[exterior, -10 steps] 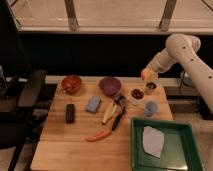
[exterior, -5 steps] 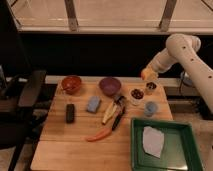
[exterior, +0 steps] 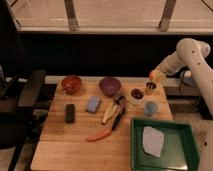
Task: Place apple in metal cup
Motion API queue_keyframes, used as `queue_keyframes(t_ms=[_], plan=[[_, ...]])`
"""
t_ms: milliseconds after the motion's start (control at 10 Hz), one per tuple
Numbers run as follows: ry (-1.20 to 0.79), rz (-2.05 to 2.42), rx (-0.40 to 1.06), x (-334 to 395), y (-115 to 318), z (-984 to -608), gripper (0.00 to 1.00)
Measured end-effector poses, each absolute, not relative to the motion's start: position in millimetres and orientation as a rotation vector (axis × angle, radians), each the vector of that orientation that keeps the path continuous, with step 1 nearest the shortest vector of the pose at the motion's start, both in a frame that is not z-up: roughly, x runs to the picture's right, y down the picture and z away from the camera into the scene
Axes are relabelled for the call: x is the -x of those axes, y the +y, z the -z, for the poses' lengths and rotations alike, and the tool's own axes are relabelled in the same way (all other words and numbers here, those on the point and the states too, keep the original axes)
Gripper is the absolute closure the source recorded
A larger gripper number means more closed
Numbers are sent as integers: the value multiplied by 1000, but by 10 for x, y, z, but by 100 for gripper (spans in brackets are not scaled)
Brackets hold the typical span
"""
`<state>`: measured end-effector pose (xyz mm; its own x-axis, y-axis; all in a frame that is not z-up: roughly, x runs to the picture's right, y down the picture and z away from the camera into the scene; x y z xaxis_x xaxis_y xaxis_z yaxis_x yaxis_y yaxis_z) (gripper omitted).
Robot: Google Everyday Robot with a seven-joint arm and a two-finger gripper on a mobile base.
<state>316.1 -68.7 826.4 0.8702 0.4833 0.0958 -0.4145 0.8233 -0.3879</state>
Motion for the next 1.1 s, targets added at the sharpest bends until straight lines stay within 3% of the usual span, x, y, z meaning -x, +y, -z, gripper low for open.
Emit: queue_keyframes(t_ms=[700, 900, 1100], plan=[[-235, -542, 238, -3398, -757, -8709, 100], [-245, -561, 226, -3431, -773, -8794, 87], [-264, -580, 231, -3404, -731, -8923, 65]])
